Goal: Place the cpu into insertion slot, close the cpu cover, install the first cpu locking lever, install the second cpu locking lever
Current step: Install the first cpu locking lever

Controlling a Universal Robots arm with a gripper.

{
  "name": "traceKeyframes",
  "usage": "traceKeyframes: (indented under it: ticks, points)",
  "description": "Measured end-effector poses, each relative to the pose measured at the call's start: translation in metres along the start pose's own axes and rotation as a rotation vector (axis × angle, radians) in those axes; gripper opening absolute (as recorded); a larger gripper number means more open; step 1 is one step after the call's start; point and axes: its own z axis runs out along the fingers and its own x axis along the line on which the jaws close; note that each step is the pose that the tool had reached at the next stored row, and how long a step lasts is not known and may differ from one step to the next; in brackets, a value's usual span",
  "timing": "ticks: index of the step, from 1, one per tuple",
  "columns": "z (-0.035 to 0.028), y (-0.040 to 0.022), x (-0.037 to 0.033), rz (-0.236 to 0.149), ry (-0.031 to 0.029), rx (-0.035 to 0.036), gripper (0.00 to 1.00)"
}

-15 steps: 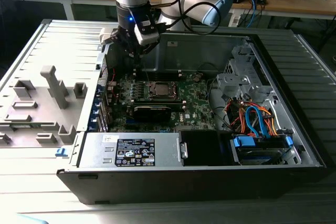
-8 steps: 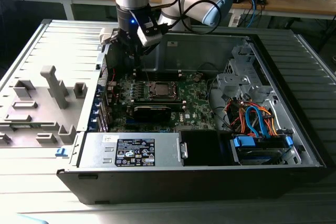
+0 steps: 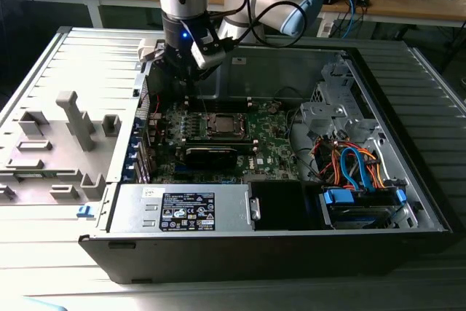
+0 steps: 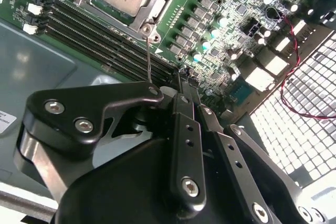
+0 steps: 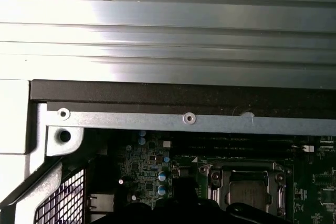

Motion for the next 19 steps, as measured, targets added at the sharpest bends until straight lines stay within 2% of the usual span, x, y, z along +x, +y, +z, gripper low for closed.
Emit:
traceKeyframes:
  ticks: [19]
  points:
    - [0.0002, 0.0000, -0.0017, -0.011, 0.0002, -0.0003, 0.11]
